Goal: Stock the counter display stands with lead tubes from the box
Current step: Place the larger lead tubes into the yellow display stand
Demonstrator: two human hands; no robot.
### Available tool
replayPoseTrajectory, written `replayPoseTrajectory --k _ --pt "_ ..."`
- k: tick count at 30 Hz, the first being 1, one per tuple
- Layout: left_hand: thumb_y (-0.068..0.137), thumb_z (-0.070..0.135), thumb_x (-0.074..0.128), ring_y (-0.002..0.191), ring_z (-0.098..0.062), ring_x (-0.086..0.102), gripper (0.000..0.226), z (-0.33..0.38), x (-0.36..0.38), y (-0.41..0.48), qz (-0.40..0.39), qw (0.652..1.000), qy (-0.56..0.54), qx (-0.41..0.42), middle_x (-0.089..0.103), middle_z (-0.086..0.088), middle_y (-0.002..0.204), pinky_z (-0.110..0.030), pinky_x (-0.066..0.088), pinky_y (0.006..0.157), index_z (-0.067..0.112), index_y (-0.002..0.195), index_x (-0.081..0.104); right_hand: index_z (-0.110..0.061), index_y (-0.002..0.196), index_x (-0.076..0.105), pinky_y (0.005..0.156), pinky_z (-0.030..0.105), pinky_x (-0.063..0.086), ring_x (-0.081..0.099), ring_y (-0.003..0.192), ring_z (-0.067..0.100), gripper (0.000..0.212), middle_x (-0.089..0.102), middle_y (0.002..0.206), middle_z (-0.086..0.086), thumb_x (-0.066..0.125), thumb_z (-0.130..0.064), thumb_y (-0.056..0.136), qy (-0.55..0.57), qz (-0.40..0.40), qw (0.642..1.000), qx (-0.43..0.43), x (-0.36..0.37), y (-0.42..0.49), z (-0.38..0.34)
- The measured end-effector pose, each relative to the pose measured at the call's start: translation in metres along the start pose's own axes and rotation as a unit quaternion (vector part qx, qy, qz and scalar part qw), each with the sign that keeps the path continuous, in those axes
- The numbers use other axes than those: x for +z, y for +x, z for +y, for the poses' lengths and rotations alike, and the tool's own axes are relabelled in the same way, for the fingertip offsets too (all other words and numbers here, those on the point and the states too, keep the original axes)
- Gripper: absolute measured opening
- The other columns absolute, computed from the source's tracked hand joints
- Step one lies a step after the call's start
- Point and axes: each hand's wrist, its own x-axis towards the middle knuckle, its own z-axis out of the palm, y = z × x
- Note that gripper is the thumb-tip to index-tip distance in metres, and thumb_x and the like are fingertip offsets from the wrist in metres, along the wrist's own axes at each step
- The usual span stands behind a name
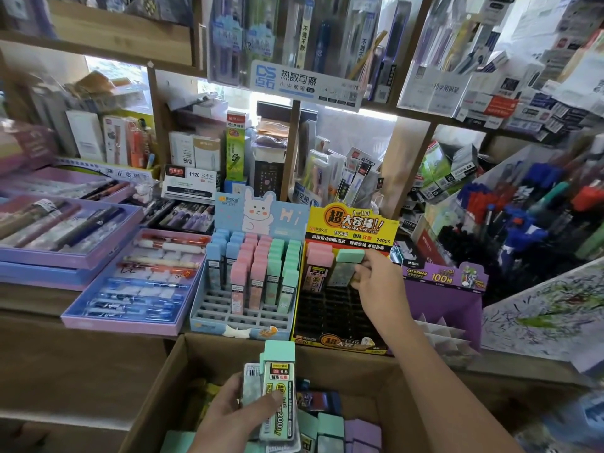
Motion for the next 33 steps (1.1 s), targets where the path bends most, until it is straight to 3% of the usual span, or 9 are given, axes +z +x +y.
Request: replayPoseTrajectory --k 10,15,19,21,23,24,28,30,33 --pt "0.075 -0.004 0.083 0.085 -0.033 0.076 0.036 0.000 0.002 0.002 0.007 1.000 0.015 -0.002 0.081 -0.013 0.087 -0.035 0.053 0.067 0.009 0.106 0.072 -0.002 0.101 0.062 0.080 0.058 0.060 0.069 0.093 0.029 0.017 0.069 0.099 0.013 0.047 0.005 0.100 0.007 -0.015 1.000 0.020 0.004 0.009 0.008" --pt "0.077 0.002 0.086 0.098 -0.031 0.073 0.033 0.000 0.001 0.007 0.010 0.999 0.038 -0.005 0.082 -0.006 0.088 -0.036 0.052 0.079 0.013 0.106 0.074 -0.006 0.093 0.059 0.077 0.056 0.061 0.070 0.096 0.026 0.018 0.068 0.097 0.011 0.047 0.006 0.098 -0.013 -0.027 0.999 0.019 0.006 0.016 0.010" --pt "0.076 0.002 0.087 0.100 -0.029 0.069 0.029 -0.002 0.002 0.011 0.024 0.998 0.059 0.007 0.080 -0.002 0.086 -0.043 0.052 0.097 0.015 0.098 0.072 -0.004 0.092 0.060 0.078 0.058 0.059 0.068 0.088 0.036 0.013 0.066 0.093 0.014 0.052 0.004 0.098 -0.017 -0.036 0.999 0.027 0.005 0.021 0.012" --pt "0.076 -0.001 0.085 0.090 -0.023 0.068 0.029 -0.002 0.004 0.015 0.028 0.998 0.062 0.012 0.078 0.002 0.078 -0.038 0.055 0.084 0.016 0.093 0.069 -0.002 0.088 0.058 0.077 0.059 0.059 0.068 0.088 0.039 0.013 0.063 0.088 0.013 0.053 0.004 0.099 -0.017 -0.040 0.999 0.024 0.006 0.020 0.012" --pt "0.075 -0.004 0.084 0.080 -0.016 0.066 0.029 -0.001 0.005 0.018 0.039 0.998 0.050 0.011 0.076 0.005 0.068 -0.028 0.049 0.066 0.016 0.090 0.069 -0.001 0.094 0.062 0.078 0.057 0.060 0.070 0.091 0.036 0.010 0.065 0.093 0.012 0.054 0.002 0.100 -0.010 -0.045 0.999 0.025 0.007 0.016 0.011" --pt "0.075 -0.005 0.084 0.080 -0.016 0.065 0.029 0.000 0.006 0.018 0.043 0.998 0.050 0.011 0.076 0.004 0.071 -0.029 0.049 0.067 0.016 0.089 0.068 -0.002 0.101 0.063 0.080 0.056 0.061 0.070 0.091 0.033 0.008 0.067 0.096 0.013 0.055 -0.001 0.101 -0.009 -0.042 0.999 0.025 0.007 0.014 0.010" --pt "0.078 0.000 0.084 0.106 -0.033 0.065 0.030 0.001 0.005 0.012 0.022 0.998 0.058 0.008 0.074 -0.007 0.098 -0.047 0.048 0.105 0.016 0.097 0.067 -0.017 0.123 0.050 0.075 0.050 0.062 0.069 0.085 0.024 0.024 0.068 0.097 0.006 0.059 -0.012 0.102 -0.025 0.010 1.000 -0.003 0.001 0.003 0.003" --pt "0.078 -0.001 0.083 0.107 -0.034 0.065 0.031 0.002 0.004 0.011 0.013 0.998 0.059 0.000 0.075 -0.009 0.100 -0.050 0.047 0.108 0.014 0.101 0.069 -0.023 0.125 0.046 0.069 0.049 0.060 0.067 0.078 0.018 0.027 0.068 0.090 0.000 0.055 -0.013 0.103 -0.046 0.029 0.997 -0.048 -0.002 -0.004 0.001" --pt "0.077 -0.003 0.083 0.102 -0.034 0.068 0.032 0.001 0.003 0.011 0.007 0.999 0.049 -0.013 0.079 -0.009 0.092 -0.047 0.050 0.098 0.010 0.103 0.071 -0.025 0.138 0.049 0.064 0.040 0.056 0.063 0.072 0.014 0.036 0.066 0.086 -0.002 0.050 -0.013 0.105 -0.056 0.019 0.995 -0.083 -0.004 -0.011 0.001"
